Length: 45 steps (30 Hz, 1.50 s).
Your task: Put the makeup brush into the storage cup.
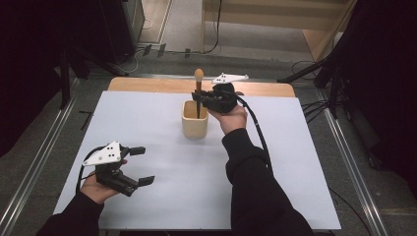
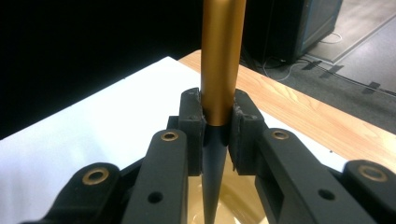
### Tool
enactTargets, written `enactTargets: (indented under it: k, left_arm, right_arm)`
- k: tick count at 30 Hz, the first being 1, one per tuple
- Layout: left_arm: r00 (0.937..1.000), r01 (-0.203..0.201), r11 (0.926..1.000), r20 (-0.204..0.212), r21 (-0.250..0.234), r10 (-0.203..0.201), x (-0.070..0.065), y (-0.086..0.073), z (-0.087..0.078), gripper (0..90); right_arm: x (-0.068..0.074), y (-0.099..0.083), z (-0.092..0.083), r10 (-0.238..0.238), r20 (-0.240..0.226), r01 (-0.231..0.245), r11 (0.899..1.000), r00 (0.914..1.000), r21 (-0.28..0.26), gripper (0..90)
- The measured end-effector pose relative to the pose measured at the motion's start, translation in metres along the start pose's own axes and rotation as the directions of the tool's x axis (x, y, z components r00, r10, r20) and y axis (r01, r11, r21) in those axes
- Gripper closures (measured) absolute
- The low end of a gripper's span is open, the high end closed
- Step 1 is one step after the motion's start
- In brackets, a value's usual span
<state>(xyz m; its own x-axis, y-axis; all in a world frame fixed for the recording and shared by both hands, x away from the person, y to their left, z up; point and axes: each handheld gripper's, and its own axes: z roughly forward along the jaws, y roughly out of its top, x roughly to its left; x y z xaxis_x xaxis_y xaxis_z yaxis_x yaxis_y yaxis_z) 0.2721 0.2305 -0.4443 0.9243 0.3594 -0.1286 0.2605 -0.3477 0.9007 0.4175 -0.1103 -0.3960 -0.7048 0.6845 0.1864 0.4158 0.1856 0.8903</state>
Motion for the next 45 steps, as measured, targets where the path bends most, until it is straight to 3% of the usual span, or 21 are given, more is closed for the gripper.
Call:
enactTargets:
  k: [15, 22, 23, 25, 26, 29, 33, 45]
  left_arm:
    - [1.0000, 0.000, 1.0000, 0.001, 0.006, 0.000, 0.000, 0.000, 0.000, 1.3]
    - [1.0000, 0.001, 1.0000, 0.000, 0.002, -0.001, 0.001, 0.000, 0.000, 1.3]
    - [1.0000, 0.001, 1.0000, -0.001, 0.003, -0.001, 0.001, 0.000, 0.000, 1.3]
    - [1.0000, 0.002, 1.0000, -0.001, 0.001, -0.002, 0.001, 0.000, 0.000, 1.3]
    - [1.0000, 0.003, 1.0000, -0.001, 0.001, -0.003, 0.001, 0.000, 0.000, 1.3]
    - [1.0000, 0.003, 1.0000, -0.002, 0.000, -0.003, 0.001, 0.000, 0.000, 1.3]
    - [1.0000, 0.005, 1.0000, -0.004, 0.002, -0.005, 0.001, 0.000, 0.000, 1.3]
    - [0.9999, 0.009, 1.0000, -0.006, -0.001, -0.009, 0.002, 0.000, -0.001, 1.3]
  right_arm:
    - [-0.001, -0.017, 0.005, 0.012, -0.003, -0.012, 1.000, 0.9999, 0.028, 78.3]
    - [0.000, -0.016, 0.003, 0.002, -0.005, -0.002, 0.999, 1.0000, 0.039, 76.9]
    - [-0.001, -0.016, 0.003, 0.009, -0.013, -0.008, 0.999, 0.9999, 0.036, 67.0]
    - [-0.004, -0.016, 0.004, 0.033, -0.023, -0.033, 0.999, 0.9992, 0.015, 37.6]
    - [-0.005, -0.017, 0.005, 0.049, -0.018, -0.049, 0.999, 0.9986, 0.015, 33.0]
    - [-0.004, -0.017, 0.003, 0.059, 0.020, -0.060, 0.997, 0.9981, 0.052, 26.6]
    - [-0.006, -0.019, -0.002, 0.060, -0.020, -0.059, 0.997, 0.9980, 0.056, 23.4]
    - [0.001, -0.023, -0.012, 0.005, -0.019, -0.004, 0.999, 0.9998, 0.040, 23.2]
